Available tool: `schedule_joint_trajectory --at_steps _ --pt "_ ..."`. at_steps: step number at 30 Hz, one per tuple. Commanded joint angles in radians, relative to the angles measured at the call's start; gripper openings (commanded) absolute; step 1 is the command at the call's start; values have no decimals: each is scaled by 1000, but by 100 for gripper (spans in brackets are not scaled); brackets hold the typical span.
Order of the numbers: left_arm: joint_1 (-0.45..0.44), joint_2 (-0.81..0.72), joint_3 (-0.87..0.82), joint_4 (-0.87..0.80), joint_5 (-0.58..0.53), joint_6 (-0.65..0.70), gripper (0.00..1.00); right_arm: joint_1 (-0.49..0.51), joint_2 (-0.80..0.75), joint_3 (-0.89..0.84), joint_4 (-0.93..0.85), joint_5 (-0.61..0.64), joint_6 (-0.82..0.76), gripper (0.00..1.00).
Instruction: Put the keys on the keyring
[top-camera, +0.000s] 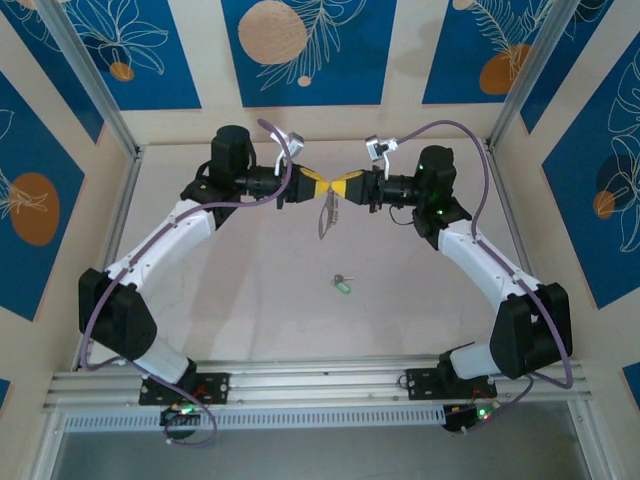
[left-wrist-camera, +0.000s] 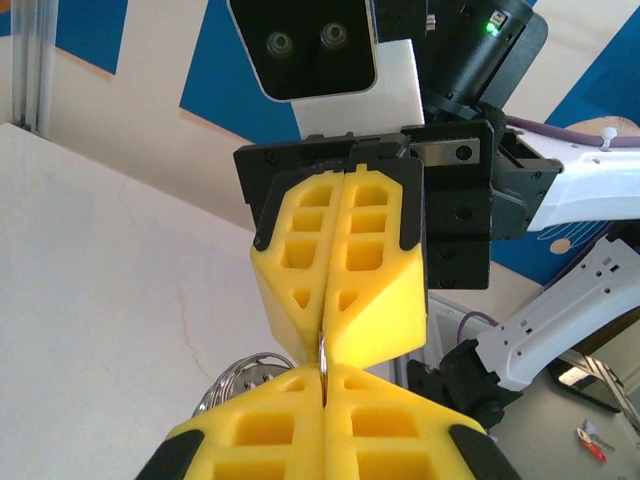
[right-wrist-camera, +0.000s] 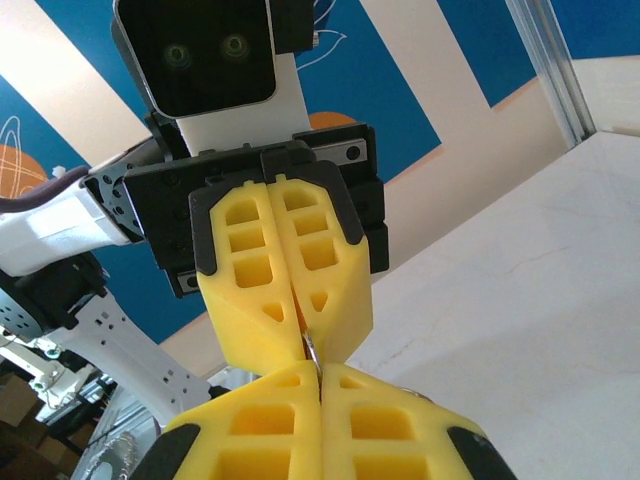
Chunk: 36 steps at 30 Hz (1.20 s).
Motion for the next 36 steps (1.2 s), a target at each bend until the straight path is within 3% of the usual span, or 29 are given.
schedule_joint_trajectory --at_steps 1,7,13,15,21,36 --pt "-15 8 27 36 24 14 0 14 11 37 -3 7 -8 0" --pt "-14 -39 -19 123 -122 -75 0 -8 17 14 52 82 24 0" --pt "-12 -118 -154 327 -373 -265 37 -26 18 -24 220 120 98 0" --pt "-12 -133 -199 416 -406 -317 43 -29 16 -44 289 141 118 0" --pt "-11 -115 -239 560 -403 -426 51 -32 35 -64 478 193 200 0" --pt "-16 17 -211 859 -309 -613 49 5 81 -61 625 327 328 0"
